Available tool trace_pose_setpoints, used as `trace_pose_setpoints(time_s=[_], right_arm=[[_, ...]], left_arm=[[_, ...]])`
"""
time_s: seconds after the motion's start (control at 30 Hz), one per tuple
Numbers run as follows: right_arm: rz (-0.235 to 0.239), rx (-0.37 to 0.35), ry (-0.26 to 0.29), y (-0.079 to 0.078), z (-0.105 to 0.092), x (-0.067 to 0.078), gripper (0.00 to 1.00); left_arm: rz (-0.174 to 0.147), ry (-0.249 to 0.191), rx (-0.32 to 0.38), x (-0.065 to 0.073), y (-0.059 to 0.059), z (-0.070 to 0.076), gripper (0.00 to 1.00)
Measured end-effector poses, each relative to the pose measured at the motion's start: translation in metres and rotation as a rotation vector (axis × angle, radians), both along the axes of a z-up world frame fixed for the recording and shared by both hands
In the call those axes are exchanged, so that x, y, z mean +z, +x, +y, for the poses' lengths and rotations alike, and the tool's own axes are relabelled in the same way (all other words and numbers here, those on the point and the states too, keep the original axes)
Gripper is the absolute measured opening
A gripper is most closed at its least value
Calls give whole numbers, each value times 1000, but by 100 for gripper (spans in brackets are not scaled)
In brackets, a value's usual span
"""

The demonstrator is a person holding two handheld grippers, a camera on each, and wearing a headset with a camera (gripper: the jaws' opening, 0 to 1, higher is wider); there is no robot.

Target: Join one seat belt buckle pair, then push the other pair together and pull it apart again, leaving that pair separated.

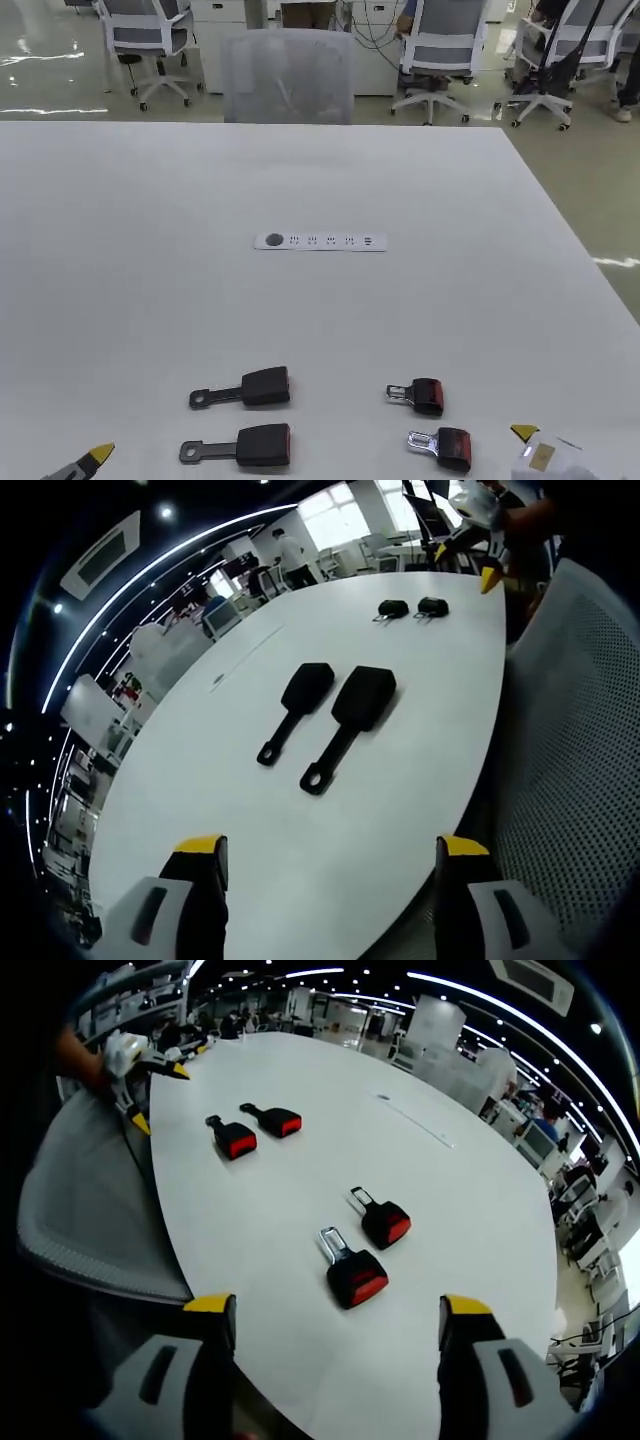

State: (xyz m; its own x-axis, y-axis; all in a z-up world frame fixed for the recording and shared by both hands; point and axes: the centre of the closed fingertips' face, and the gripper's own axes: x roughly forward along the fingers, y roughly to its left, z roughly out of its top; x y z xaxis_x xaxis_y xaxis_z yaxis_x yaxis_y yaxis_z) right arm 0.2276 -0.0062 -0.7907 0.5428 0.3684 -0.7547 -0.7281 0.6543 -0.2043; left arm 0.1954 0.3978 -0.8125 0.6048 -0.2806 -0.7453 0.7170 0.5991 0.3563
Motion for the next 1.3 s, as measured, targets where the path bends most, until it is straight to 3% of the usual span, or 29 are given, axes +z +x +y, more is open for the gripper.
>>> trace_pose_setpoints(time_s=[0.03,0.13,0.27,0.8,0.93,1.0,1.07,1.13,1.23,1.3], right_arm=[[-2,9,21,0,4,0,85],[-23,16,18,4,5,4,85],[-23,0,33,6,5,5,85],[-14,-5,42,9,1,-1,84],[-15,8,36,12,3,-1,84],[3,4,32,12,2,-3,83],[3,-7,35,12,1,-3,75],[42,-33,81,11,3,-2,73],[27,-4,61,12,2,-3,74],[48,6,57,10,3,-7,73]], left_arm=[[-7,4,2,1,1,1,86],[-26,-6,25,7,5,4,86],[-20,7,12,2,3,3,86],[-27,10,28,7,4,4,87],[-35,18,3,7,4,2,87],[-31,14,7,7,4,3,87],[-33,10,6,7,4,3,87],[-25,-3,17,6,5,5,87],[-4,-12,29,4,4,5,85],[9,-23,14,3,1,2,84]])
